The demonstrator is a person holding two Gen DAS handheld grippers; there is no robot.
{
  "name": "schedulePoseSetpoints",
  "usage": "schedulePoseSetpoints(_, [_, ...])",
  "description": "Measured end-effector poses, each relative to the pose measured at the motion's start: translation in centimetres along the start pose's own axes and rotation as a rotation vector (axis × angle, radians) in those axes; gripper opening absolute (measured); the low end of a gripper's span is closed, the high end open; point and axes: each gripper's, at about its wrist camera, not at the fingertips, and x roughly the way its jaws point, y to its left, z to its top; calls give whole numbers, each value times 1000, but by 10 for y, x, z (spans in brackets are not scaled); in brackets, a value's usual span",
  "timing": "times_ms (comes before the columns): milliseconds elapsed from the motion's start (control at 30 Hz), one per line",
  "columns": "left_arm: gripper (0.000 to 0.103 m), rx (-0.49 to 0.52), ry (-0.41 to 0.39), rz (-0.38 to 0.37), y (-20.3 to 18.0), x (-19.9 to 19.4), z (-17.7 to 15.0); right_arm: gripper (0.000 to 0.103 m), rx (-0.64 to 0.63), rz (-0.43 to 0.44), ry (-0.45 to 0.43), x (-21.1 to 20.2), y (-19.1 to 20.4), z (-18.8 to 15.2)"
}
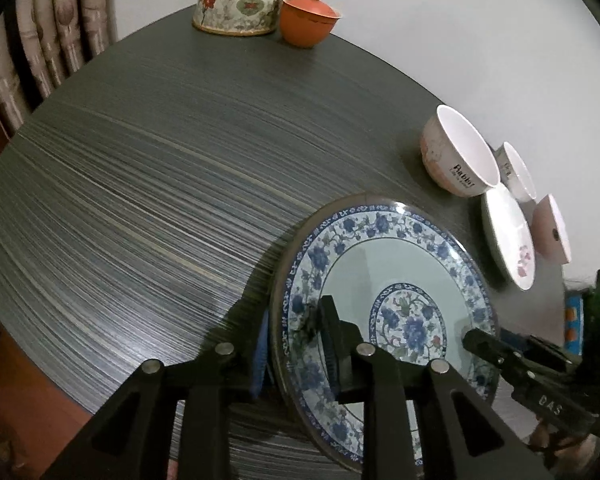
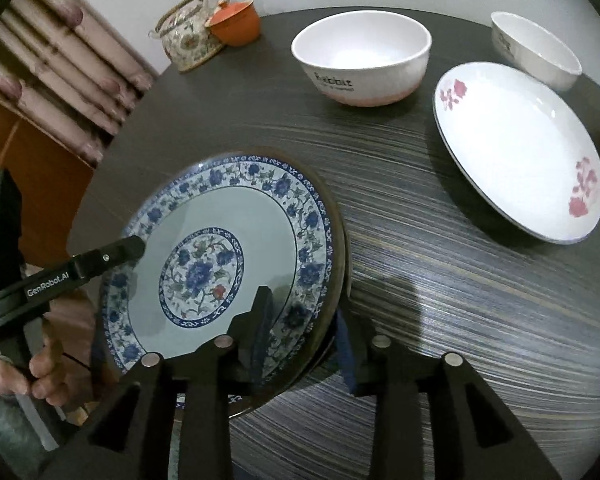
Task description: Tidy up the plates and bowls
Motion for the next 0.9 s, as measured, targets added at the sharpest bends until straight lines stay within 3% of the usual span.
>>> schedulePoseSetpoints(233, [31, 14, -5, 90, -8, 9, -8, 35, -36, -95, 8, 5, 17, 1])
schedulePoseSetpoints(600, [33, 63, -16, 122, -10, 12, -14, 42, -74, -236, -12, 12, 33, 0])
schedulePoseSetpoints(767, [34, 87, -29, 144, -11, 11, -15, 48, -74, -222, -22, 13, 30, -3])
schedulePoseSetpoints(900, [35, 128, -104, 199, -18, 0, -16, 49, -58, -196, -47, 12, 24, -9])
